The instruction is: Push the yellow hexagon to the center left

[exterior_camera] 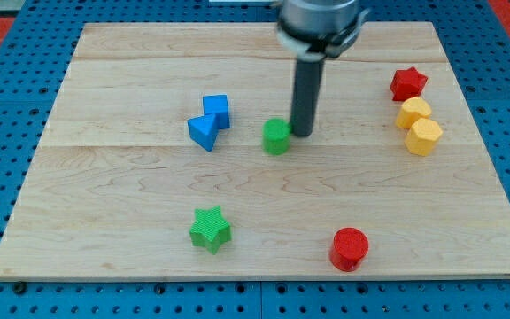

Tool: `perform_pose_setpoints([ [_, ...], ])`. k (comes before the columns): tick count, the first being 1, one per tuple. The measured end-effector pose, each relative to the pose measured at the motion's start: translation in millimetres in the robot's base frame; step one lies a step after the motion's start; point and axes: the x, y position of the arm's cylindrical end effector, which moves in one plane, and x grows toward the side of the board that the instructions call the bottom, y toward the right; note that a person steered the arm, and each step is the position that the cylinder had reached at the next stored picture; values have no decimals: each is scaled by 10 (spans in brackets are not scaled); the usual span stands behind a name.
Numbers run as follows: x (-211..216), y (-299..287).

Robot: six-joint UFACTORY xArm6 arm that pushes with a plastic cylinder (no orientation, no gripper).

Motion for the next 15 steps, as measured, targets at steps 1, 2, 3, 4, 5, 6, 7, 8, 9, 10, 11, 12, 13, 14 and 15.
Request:
perform_pose_setpoints([
  [1, 255, -252],
  [2, -31, -288],
  [3, -9, -768],
  [4, 594, -849],
  [5, 789, -922],
  [6, 471, -370],
  [7, 470, 970],
  [8, 286, 1989],
  [9, 150, 1963],
  [10, -53, 1963],
  [11, -216, 1786],
  [12, -334, 1481],
  [13, -378, 1087],
  [14, -652, 887],
  [15, -752, 1311],
])
